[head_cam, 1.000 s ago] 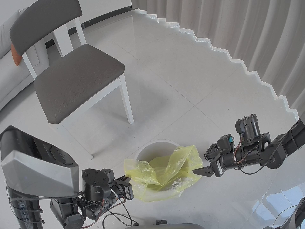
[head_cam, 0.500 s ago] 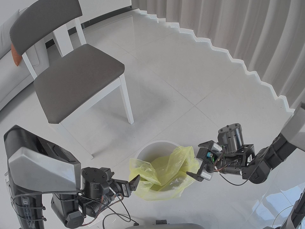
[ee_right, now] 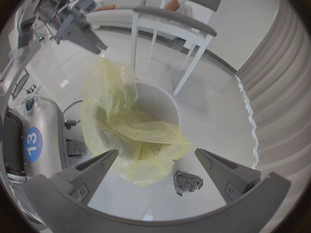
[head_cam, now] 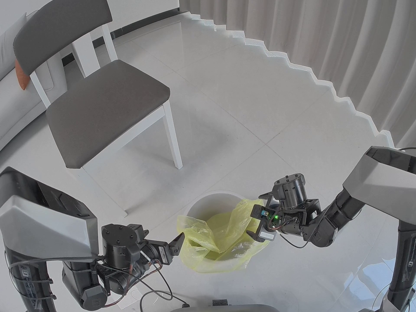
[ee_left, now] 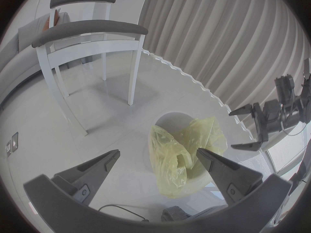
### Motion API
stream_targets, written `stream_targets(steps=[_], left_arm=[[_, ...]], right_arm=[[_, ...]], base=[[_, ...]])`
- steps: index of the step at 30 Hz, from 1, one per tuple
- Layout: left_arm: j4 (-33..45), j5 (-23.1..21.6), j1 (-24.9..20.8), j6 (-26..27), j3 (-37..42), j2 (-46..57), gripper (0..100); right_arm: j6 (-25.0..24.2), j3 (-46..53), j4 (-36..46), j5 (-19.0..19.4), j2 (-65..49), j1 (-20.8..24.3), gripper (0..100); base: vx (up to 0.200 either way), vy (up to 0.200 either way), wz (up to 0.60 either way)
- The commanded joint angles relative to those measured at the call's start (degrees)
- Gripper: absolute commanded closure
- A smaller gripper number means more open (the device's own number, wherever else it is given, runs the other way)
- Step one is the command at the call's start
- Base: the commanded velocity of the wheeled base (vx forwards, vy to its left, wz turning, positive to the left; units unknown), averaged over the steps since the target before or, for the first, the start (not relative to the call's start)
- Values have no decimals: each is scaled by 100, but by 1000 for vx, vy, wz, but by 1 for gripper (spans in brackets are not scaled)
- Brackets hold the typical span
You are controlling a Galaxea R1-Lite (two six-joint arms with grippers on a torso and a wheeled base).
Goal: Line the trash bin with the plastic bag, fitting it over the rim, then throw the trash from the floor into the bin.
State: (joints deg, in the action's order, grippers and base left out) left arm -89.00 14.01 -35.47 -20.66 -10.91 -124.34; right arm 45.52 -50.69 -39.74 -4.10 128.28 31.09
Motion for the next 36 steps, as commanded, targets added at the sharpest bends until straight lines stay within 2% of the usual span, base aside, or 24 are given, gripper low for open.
stream_targets(steps=[1, 17, 18, 31, 36], left_arm=[[-100, 6, 67, -8, 142, 200, 0], [-100, 6, 102, -8, 186, 288, 0], [-100, 6, 102, -8, 186, 288, 0], [-100, 6, 111, -17, 203, 279, 0], [-100, 6, 146, -34, 362, 376, 0]], right_arm=[[80, -231, 19, 5, 373, -129, 0], [203, -960, 116, -12, 751, -103, 0], [220, -969, 125, -12, 751, -103, 100], [177, -1013, 72, -56, 716, -103, 100], [89, -1110, 45, -390, 426, -41, 100]], base=[[0, 0, 0], [0, 0, 0], [0, 0, 0], [0, 0, 0], [0, 0, 0]])
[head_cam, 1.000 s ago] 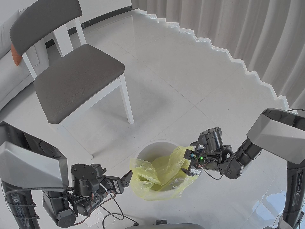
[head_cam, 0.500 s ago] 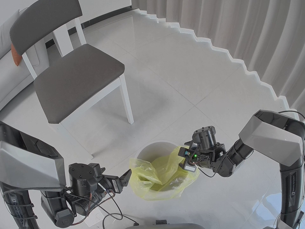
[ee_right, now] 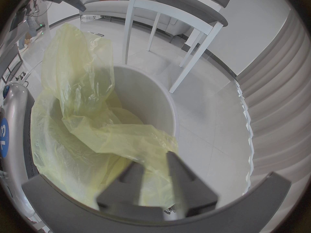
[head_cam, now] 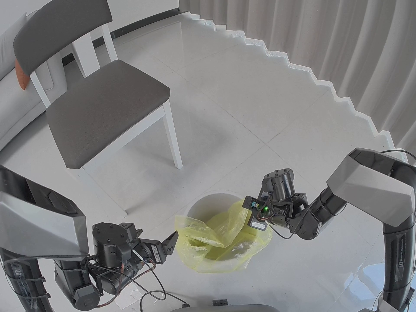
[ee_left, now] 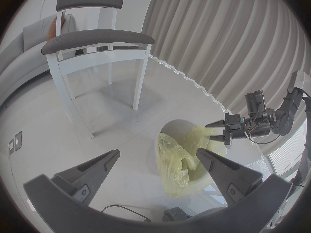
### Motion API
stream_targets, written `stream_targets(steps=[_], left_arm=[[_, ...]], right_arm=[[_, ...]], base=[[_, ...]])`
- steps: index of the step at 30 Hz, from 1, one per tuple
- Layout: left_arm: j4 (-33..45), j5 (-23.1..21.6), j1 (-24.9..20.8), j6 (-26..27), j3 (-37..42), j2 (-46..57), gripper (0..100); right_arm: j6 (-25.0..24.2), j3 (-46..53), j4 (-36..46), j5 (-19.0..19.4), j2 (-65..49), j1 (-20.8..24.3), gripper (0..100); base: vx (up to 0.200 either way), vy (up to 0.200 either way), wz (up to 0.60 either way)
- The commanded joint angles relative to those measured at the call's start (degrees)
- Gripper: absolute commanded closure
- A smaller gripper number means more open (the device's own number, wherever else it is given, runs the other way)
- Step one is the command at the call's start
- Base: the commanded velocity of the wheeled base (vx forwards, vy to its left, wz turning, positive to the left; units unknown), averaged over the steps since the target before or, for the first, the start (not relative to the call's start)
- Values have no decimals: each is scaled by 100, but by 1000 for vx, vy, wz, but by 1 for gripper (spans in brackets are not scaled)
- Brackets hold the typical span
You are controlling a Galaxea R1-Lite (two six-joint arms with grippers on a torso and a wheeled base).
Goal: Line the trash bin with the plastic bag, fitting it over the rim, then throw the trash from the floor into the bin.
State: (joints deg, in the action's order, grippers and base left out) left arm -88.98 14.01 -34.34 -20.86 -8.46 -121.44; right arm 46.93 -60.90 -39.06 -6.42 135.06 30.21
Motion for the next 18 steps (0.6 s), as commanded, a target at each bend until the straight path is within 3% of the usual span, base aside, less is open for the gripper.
stream_targets(steps=[1, 12, 18], left_arm=[[-102, 6, 42, -24, 117, 94, 0], [-102, 392, 33, -481, 609, 385, 0], [-102, 471, -46, -481, 635, 393, 0]], right_arm=[[-53, -106, -23, -166, -252, 47, 100], [-105, -844, 83, -395, -481, 126, 100], [-105, -1442, 610, -395, -393, 20, 100]], base=[[0, 0, 0], [0, 0, 0], [0, 0, 0]])
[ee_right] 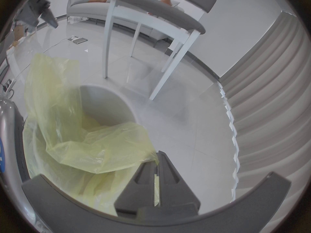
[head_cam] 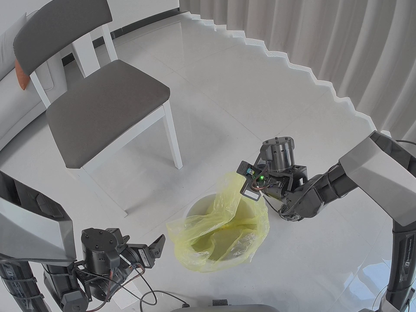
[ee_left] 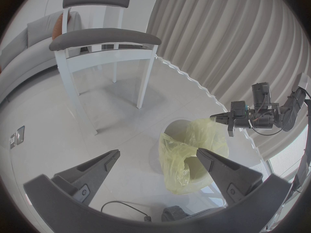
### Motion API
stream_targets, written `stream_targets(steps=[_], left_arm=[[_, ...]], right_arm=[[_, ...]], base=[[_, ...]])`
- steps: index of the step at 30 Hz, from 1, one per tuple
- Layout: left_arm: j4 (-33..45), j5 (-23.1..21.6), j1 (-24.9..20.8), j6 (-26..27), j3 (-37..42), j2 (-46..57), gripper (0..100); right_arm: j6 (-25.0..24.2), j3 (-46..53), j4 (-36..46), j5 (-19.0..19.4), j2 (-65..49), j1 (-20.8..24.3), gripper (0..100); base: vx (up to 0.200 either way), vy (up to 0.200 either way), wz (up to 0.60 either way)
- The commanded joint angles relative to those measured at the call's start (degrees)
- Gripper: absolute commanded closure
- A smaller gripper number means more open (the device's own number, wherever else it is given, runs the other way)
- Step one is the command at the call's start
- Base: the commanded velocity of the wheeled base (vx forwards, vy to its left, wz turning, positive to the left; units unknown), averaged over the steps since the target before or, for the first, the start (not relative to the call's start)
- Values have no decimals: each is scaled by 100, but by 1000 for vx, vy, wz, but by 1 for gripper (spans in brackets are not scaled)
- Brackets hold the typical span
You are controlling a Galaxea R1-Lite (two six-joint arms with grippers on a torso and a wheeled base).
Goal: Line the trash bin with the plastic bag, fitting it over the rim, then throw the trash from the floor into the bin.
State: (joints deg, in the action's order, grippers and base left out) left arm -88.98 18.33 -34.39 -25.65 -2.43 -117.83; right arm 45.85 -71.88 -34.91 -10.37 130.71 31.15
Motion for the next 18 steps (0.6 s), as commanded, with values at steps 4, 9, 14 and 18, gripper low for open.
stream_targets(steps=[4, 9, 14, 18], left_arm=[[-102, 65, -33, -19, 93, 68, 0], [-102, 74, -33, -19, 128, 85, 0], [-102, 74, -33, -19, 120, 85, 0], [-102, 74, -33, -19, 120, 129, 0]], right_arm=[[3, -872, 529, -8, 394, -223, 100], [-32, -1681, 1136, -17, 816, -390, 100], [-129, -2384, 1698, -17, 1176, -452, 100], [-199, -2683, 1901, -17, 1352, -460, 0]], base=[[0, 0, 0], [0, 0, 0], [0, 0, 0], [0, 0, 0]])
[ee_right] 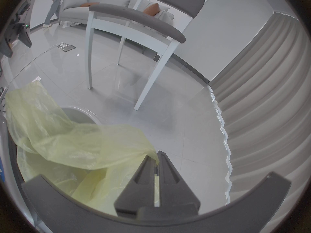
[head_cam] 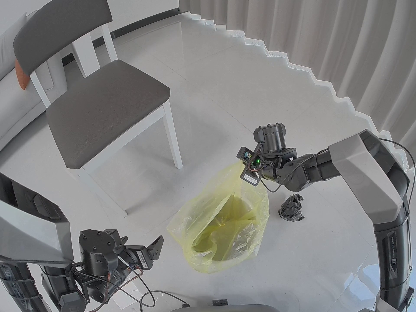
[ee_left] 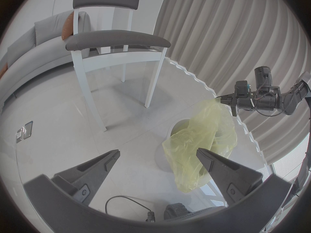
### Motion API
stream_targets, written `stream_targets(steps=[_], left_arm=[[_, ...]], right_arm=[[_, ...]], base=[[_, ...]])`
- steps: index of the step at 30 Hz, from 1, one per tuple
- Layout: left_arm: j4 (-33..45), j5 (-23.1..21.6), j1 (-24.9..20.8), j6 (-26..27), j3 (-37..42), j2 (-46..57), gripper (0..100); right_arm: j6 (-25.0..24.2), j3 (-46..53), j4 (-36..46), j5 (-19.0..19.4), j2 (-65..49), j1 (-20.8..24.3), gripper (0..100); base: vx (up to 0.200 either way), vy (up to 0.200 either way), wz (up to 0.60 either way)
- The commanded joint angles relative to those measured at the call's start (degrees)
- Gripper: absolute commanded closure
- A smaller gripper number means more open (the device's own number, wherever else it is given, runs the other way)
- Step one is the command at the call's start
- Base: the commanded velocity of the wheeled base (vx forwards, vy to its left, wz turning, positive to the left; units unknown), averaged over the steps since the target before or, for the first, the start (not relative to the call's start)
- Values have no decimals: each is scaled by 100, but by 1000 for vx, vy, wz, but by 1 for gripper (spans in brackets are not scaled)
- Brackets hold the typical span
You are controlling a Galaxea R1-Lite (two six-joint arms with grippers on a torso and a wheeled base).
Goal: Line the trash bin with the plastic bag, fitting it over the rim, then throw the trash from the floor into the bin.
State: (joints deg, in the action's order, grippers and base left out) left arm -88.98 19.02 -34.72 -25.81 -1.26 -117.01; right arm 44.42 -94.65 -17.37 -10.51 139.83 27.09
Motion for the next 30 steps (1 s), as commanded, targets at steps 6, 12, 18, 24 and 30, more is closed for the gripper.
stream_targets(steps=[6, 12, 18, 24, 30], left_arm=[[-102, -12, 71, -3, -68, 266, 0], [-102, -65, 97, 102, -481, 618, 0], [-102, -434, 281, 427, -771, 644, 0], [-102, -961, 422, 779, -1131, 433, 0], [-102, -1207, 158, 1658, -1738, -349, 0]], right_arm=[[-127, -89, 50, -48, 352, -142, 0], [-171, 966, -372, -30, -535, -265, 0], [-540, 2539, -803, 14, -1810, -476, 0], [-1489, 3717, -724, 40, -3198, -758, 0], [-2298, 4350, -381, 31, -4042, -1250, 0]], base=[[0, 0, 0], [0, 0, 0], [0, 0, 0], [0, 0, 0], [0, 0, 0]])
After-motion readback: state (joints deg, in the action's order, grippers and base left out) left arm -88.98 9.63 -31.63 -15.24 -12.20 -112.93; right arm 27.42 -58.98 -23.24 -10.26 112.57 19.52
